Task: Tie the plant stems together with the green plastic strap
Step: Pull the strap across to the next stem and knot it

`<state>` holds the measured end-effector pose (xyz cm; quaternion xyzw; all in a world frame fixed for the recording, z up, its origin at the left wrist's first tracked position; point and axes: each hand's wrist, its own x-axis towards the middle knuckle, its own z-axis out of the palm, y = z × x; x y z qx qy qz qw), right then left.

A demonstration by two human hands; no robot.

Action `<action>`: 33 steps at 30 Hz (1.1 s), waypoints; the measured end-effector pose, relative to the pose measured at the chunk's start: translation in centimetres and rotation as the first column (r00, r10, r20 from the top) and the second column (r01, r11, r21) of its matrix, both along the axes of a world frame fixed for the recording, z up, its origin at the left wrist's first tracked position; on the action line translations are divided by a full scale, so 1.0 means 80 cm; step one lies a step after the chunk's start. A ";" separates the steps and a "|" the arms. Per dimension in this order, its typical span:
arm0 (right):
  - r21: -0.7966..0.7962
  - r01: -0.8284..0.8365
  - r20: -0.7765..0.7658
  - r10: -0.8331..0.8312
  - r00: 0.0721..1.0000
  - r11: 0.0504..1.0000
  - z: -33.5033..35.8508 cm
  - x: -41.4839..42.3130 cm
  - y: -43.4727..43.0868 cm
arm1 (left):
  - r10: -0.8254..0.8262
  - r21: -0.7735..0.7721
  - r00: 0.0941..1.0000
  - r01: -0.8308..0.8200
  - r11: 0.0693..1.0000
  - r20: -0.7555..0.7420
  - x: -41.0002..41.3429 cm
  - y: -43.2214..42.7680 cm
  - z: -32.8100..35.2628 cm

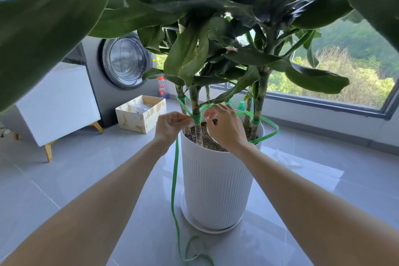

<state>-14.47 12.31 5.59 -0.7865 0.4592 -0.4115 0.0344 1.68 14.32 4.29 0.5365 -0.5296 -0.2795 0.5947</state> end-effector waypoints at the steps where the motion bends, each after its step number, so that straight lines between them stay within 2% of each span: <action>1: 0.011 0.016 -0.003 -0.016 1.000 1.000 -0.001 -0.004 -0.001 | 0.003 0.004 1.000 -0.003 1.000 -0.005 0.001 -0.001 -0.001; 3: 0.031 0.052 0.007 -0.052 0.999 0.998 -0.004 -0.014 -0.003 | 0.058 0.009 0.998 -0.058 0.998 0.020 0.001 -0.003 -0.002; 7: 0.087 0.098 0.036 -0.101 0.994 0.991 -0.010 -0.032 -0.006 | 0.287 0.004 0.943 -0.292 0.956 0.167 0.001 -0.006 0.000; 9: 0.099 0.110 0.055 -0.115 0.992 0.989 -0.009 -0.035 -0.008 | 0.311 -0.023 0.926 -0.314 0.949 0.215 0.000 -0.005 0.000; 16: 0.146 0.120 0.128 -0.139 0.982 0.982 -0.007 -0.031 -0.006 | 0.231 -0.015 0.963 -0.231 0.973 0.138 -0.005 0.002 0.001; 24: 0.148 0.140 0.145 -0.161 0.976 0.979 -0.005 -0.029 -0.005 | 0.038 0.049 0.998 -0.041 0.998 0.059 -0.006 0.005 0.001; 30: 0.172 0.146 0.184 -0.177 0.967 0.974 -0.008 -0.024 -0.013 | -0.027 0.065 0.996 0.022 0.998 0.082 -0.004 0.006 0.005; 33: 0.234 0.126 0.282 -0.191 0.940 0.964 -0.007 -0.014 -0.019 | -0.077 0.107 0.991 0.065 0.992 0.109 -0.003 0.005 0.004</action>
